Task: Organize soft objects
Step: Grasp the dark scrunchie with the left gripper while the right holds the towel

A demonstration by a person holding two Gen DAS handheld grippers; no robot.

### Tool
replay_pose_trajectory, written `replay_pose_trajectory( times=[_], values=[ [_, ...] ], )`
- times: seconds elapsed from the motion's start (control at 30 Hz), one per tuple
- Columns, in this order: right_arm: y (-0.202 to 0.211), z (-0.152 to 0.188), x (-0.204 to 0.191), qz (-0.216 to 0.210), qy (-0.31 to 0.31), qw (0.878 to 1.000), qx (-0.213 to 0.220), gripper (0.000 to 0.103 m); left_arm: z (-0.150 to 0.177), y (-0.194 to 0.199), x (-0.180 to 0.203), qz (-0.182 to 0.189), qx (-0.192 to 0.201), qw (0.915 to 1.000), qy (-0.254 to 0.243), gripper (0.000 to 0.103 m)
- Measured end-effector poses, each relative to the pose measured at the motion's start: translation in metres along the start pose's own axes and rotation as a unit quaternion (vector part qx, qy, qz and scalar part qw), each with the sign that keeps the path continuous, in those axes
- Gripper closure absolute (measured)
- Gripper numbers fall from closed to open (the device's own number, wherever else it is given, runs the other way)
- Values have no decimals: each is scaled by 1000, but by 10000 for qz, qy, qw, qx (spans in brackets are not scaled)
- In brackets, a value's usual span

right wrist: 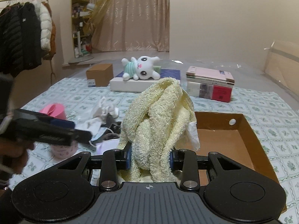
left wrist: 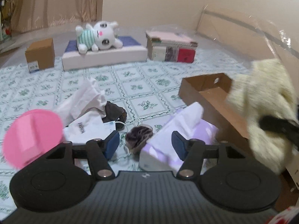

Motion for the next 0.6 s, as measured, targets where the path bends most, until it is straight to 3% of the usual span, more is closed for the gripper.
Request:
replay_pose_trajectory(
  times=[0.17, 0.5, 0.6],
  values=[
    [-4, 1, 25, 17, -146, 9999, 11, 67, -17, -48, 1, -116, -512, 9986, 65, 60],
    [-20, 13, 48, -21, -300, 9995, -72, 67, -15, -98, 10, -39, -1202, 9927, -106, 60],
    [-21, 16, 50, -10, -353, 9994, -70, 67, -12, -102, 9, 14, -1288, 9916, -109, 72]
  ],
)
Point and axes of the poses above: each gripper's, at about its wrist camera, not at the fingertips, and y roughly against the way its jaws point, x to its right, z to its underside, the point moved 5 cm from there along -y, roughly the way its jaws point, and after that the axes turned 14 degrees about -z, right-handed, at the moved point
